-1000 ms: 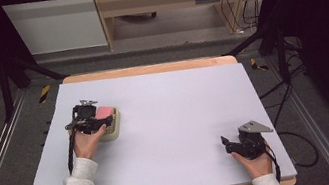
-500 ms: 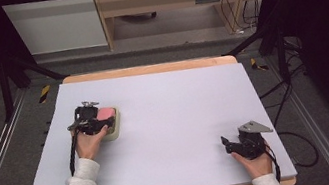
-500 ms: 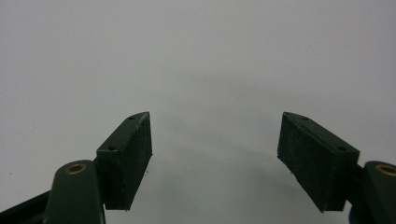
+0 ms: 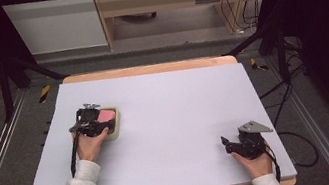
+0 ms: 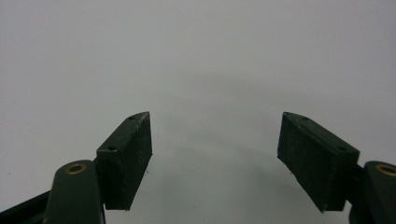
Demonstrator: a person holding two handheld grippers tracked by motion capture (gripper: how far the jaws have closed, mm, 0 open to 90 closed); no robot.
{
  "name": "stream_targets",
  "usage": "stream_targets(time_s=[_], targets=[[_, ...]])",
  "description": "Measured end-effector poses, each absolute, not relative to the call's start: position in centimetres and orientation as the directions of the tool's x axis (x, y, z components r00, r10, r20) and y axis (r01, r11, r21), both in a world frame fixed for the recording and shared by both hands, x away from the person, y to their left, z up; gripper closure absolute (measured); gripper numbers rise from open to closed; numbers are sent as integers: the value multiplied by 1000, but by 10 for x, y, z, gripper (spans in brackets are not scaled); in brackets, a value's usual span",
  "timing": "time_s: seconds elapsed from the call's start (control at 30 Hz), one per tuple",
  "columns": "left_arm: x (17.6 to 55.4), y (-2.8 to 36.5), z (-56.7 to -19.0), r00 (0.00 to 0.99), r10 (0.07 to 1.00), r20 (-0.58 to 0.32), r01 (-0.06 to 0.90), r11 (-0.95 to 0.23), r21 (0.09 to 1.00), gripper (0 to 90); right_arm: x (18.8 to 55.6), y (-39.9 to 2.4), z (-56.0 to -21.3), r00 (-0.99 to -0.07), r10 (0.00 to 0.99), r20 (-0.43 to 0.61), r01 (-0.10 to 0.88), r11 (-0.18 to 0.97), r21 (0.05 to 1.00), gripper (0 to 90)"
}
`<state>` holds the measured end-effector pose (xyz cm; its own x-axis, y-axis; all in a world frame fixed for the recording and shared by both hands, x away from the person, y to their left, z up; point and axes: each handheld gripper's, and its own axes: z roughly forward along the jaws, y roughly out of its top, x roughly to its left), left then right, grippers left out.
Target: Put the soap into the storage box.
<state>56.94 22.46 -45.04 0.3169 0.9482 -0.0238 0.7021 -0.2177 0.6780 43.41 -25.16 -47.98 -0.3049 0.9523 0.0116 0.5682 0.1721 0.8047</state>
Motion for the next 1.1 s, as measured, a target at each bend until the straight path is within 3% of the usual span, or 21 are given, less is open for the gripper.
stream_targets(time_s=[0.47, 0.53, 0.67, 1.1], targets=[[567, 225, -452, 318, 948, -27, 694, -214, 688, 366, 434, -251, -480, -301, 954, 4, 568, 176, 804, 261], [565, 226, -448, 321, 947, -27, 674, -208, 709, 288, 434, -251, -480, -302, 953, 14, 573, 170, 801, 261], [561, 230, -436, 324, 946, -29, 655, -202, 728, 261, 434, -251, -480, -301, 953, 13, 574, 171, 801, 261], [533, 246, -419, 393, 917, -69, 608, -203, 768, 240, 434, -254, -480, -291, 957, 12, 572, 164, 804, 259]])
